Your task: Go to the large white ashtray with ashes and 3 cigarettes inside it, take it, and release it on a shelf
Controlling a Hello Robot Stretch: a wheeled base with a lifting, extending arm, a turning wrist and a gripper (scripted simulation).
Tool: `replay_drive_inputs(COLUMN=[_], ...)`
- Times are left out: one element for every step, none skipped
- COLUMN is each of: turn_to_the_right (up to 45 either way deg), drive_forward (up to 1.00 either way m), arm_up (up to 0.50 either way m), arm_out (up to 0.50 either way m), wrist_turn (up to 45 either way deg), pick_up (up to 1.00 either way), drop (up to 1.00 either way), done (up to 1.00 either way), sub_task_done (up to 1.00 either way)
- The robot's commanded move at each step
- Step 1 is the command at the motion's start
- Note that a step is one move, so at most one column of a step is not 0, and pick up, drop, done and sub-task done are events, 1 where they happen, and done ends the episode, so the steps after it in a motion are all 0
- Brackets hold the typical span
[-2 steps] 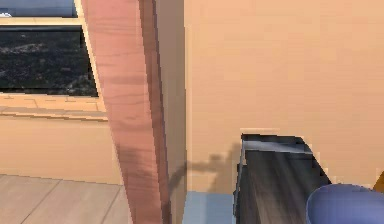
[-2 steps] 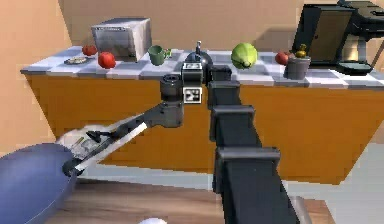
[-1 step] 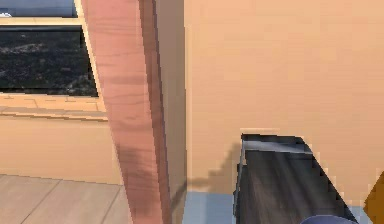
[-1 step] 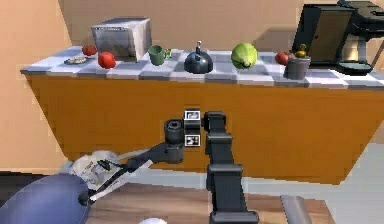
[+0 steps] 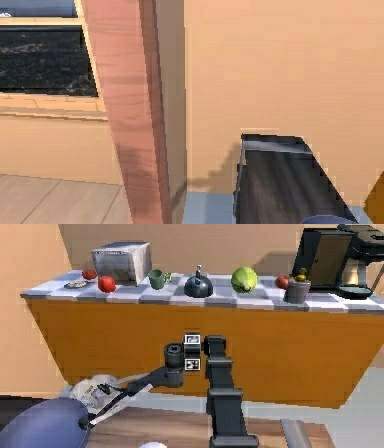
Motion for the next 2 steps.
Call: replay_drive_inputs(turn_to_the_right=[0.0, 0.0], drive_forward=[0.0, 0.0], arm_up=[0.0, 0.1], arm_out=[0.0, 0.0], wrist_turn=[0.0, 0.0], pick_up=[0.0, 0.0], drop=[1.0, 0.0], done=[0.0, 0.0], sub_task_done=[0.0, 0.0])
